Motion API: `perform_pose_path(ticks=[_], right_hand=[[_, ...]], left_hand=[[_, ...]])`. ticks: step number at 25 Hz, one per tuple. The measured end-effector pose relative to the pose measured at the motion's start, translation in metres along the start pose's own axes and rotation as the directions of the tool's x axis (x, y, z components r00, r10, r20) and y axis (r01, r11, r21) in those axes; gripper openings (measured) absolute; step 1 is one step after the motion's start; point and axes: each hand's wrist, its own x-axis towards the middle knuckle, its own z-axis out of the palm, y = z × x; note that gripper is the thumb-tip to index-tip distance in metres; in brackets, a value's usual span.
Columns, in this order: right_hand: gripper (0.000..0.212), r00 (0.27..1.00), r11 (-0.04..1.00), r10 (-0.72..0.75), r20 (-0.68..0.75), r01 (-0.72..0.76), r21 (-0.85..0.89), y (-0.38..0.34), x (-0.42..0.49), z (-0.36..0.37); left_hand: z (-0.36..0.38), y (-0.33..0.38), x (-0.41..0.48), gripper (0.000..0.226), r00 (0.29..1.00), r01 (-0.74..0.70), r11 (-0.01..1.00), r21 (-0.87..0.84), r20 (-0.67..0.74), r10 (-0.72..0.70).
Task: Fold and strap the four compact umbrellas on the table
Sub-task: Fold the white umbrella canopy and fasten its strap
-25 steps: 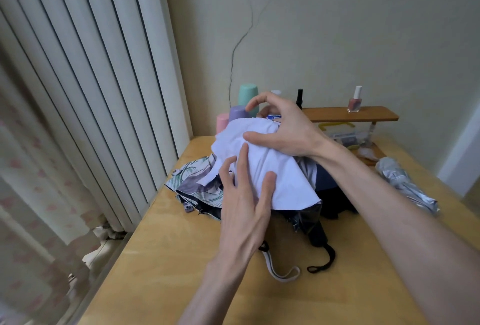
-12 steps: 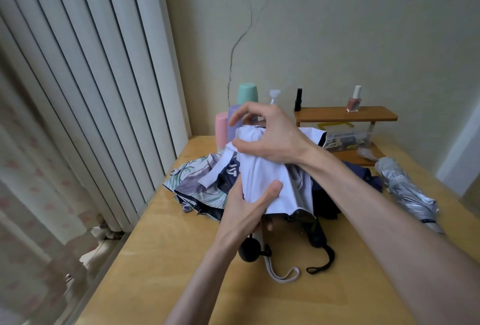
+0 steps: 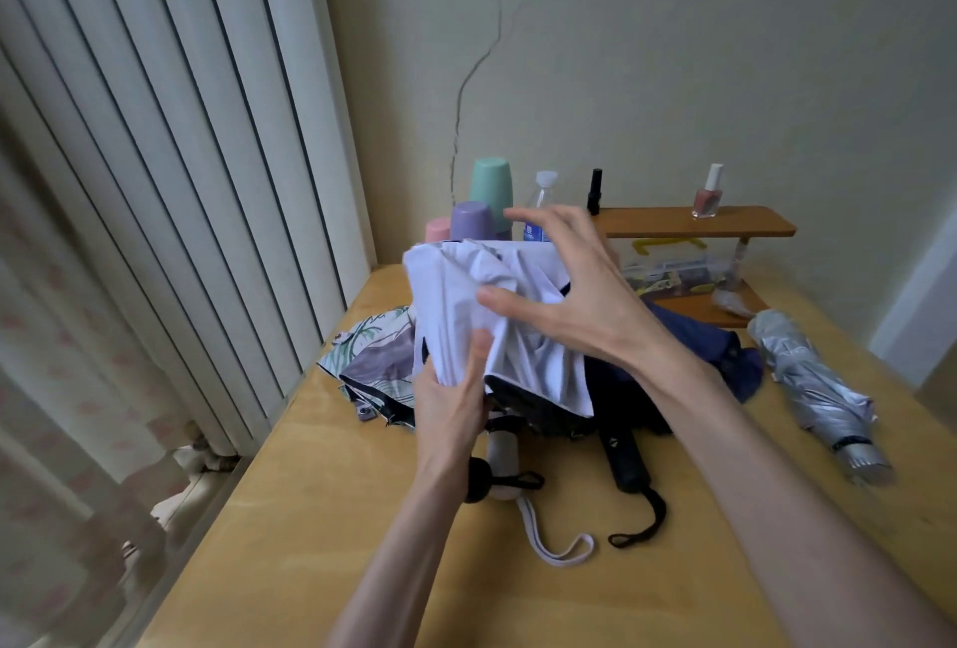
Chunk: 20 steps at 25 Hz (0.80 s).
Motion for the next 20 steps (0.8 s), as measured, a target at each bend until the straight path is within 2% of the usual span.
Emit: perform_pose_path(ticks=[2, 3, 4, 7, 10, 12, 13, 15, 16, 17, 20], right_hand=[[0.085, 0.999, 0.997, 0.023, -0.026, -0.021, 0.069, 0.004, -0.016, 0.004], [0.090, 0.999, 0.996, 0.030, 0.014, -0.031, 0.087, 0.008, -0.022, 0.007], [0.095, 0.996, 0.993, 0.033, 0.086, -0.042, 0.106, 0.009, -0.026, 0.008], [0.108, 0.958, 0.988, 0.011, 0.285, -0.055, 0.145, 0.015, -0.031, 0.009], [0.111, 0.943, 0.976, -0.004, 0.332, -0.069, 0.207, 0.023, -0.036, 0.005], [0.110, 0.947, 0.993, 0.019, 0.321, -0.056, 0.108, 0.029, -0.040, 0.006], [0.100, 0.966, 0.999, 0.018, 0.259, -0.031, 0.045, 0.032, -0.040, 0.007], [0.054, 0.997, 0.997, -0.072, -0.005, 0.072, -0.012, 0.039, -0.035, 0.008], [0.032, 0.978, 0.990, -0.139, -0.154, 0.132, -0.058, 0.044, -0.032, 0.008], [0.021, 0.944, 0.979, -0.191, -0.269, 0.163, -0.125, 0.048, -0.030, 0.008], [0.017, 0.843, 0.958, -0.219, -0.492, 0.091, -0.271, 0.050, -0.034, 0.014]], left_hand=[[-0.006, 0.003, -0.001, 0.043, 1.000, -0.021, 0.998, -0.063, 0.022, 0.022], [-0.008, 0.004, 0.000, 0.044, 0.998, -0.007, 0.995, -0.101, 0.055, 0.012], [-0.011, 0.005, 0.002, 0.044, 0.995, 0.018, 0.992, -0.121, 0.096, -0.006], [-0.017, 0.004, 0.009, 0.026, 0.991, -0.026, 0.999, -0.027, 0.134, 0.029], [-0.015, 0.002, 0.012, 0.032, 0.985, -0.076, 0.994, -0.079, 0.149, 0.087], [-0.013, 0.002, 0.013, 0.041, 0.979, -0.085, 0.988, -0.132, 0.171, 0.107], [-0.011, 0.002, 0.015, 0.046, 0.981, -0.085, 0.987, -0.140, 0.164, 0.108], [-0.009, 0.003, 0.018, 0.058, 0.986, -0.084, 0.987, -0.139, 0.131, 0.103], [-0.007, 0.003, 0.017, 0.060, 0.988, -0.071, 0.986, -0.151, 0.127, 0.090], [-0.006, 0.004, 0.017, 0.060, 0.989, -0.056, 0.984, -0.170, 0.128, 0.078], [-0.002, 0.007, 0.016, 0.043, 0.991, 0.000, 0.975, -0.220, 0.131, 0.029]])
